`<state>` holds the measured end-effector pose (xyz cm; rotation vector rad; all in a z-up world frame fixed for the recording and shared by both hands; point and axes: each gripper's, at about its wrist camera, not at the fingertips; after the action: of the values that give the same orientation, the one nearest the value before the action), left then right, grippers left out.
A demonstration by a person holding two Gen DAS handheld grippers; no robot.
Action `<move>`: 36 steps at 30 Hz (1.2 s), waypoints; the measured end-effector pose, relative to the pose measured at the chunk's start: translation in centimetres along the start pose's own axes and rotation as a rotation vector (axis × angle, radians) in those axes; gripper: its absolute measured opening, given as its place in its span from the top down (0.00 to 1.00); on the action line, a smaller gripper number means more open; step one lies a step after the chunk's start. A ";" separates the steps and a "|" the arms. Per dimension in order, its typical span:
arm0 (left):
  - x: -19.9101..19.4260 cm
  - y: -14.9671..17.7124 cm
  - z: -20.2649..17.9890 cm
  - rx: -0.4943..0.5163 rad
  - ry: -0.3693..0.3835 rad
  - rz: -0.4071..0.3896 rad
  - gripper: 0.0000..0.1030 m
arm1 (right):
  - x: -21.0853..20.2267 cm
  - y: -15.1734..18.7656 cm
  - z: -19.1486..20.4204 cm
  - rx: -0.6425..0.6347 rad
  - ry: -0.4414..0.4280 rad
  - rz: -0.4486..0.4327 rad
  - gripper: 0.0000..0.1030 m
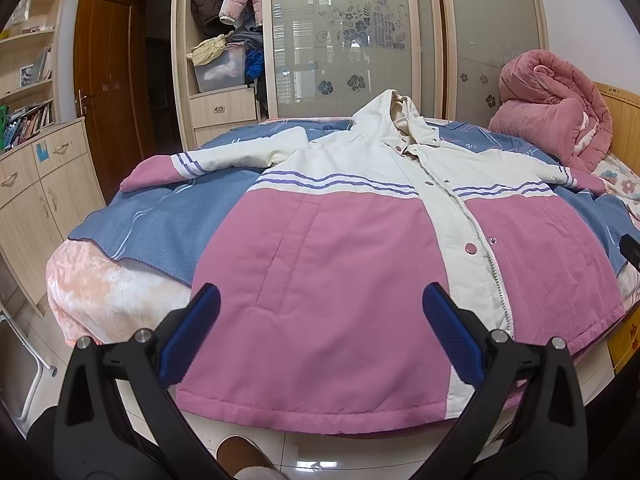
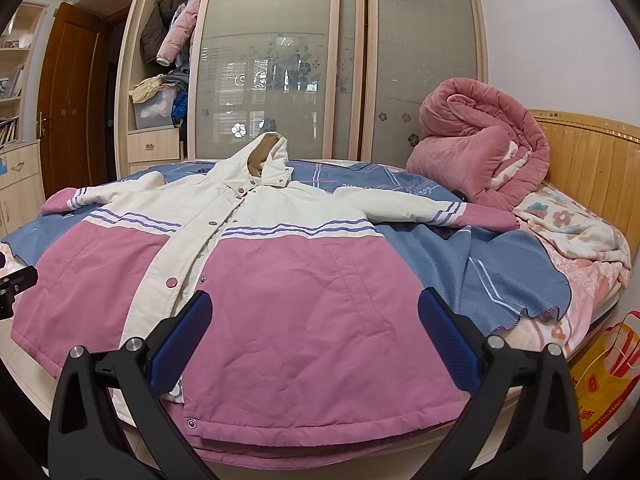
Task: Fold large clothes
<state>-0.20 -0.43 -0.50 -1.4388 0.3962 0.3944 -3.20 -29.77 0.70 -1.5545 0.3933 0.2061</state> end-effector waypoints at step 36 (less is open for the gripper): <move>-0.1 0.0 -0.3 0.014 0.007 0.004 0.02 | 0.0 0.0 0.1 -0.002 0.000 -0.006 0.01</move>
<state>-0.29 -0.76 -0.52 -1.4262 0.4065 0.3895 -3.23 -29.68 0.66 -1.5574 0.3882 0.2022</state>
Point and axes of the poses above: each gripper's, at about its wrist camera, not at the fingertips, and x roughly the way its jaws point, z to its left, y to its underside, and after that the axes turned 3 degrees about x, right-handed
